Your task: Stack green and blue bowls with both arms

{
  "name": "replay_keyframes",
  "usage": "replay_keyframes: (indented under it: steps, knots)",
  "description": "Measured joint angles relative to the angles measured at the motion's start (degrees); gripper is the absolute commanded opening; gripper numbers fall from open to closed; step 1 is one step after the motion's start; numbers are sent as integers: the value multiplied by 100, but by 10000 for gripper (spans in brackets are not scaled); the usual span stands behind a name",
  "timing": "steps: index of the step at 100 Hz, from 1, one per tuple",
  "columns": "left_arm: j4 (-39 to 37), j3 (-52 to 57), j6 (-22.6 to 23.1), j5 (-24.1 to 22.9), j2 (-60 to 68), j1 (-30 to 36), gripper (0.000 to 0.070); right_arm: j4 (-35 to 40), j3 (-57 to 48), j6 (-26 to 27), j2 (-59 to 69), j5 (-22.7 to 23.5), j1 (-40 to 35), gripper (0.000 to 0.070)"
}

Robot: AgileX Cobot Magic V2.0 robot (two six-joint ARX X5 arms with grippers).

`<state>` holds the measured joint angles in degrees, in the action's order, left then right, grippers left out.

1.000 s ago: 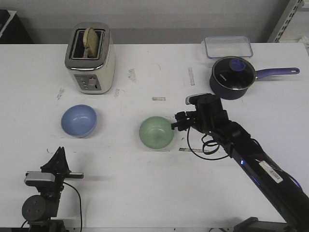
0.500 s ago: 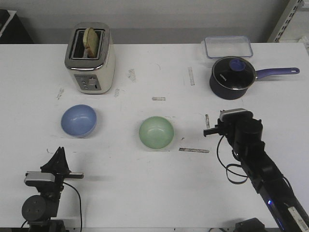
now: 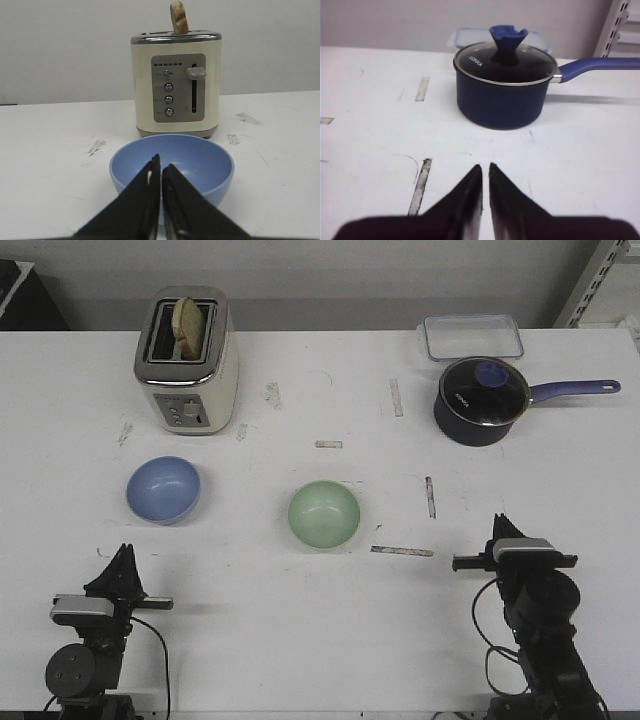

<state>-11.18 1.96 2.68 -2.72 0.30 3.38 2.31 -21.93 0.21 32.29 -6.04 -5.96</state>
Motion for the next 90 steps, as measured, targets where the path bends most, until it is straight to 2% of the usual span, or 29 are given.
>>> replay_keyframes:
  steps: [14,48,60,76,90]
  knots:
    - [0,0,2,0,0,0,1,431,0,0,-785,2,0,12]
    - [0,0,0,0,0,0,1,431,0,0,-2033,11,-2,12]
    - [0,0,2,0,0,0,1,428,0,0,-2129,57,-2,12]
    - [0,0,0,0,0,0,1,431,0,0,-2129,474,-2,12]
    - [0,0,2,0,0,0,1,431,0,0,-2129,413,-2,12]
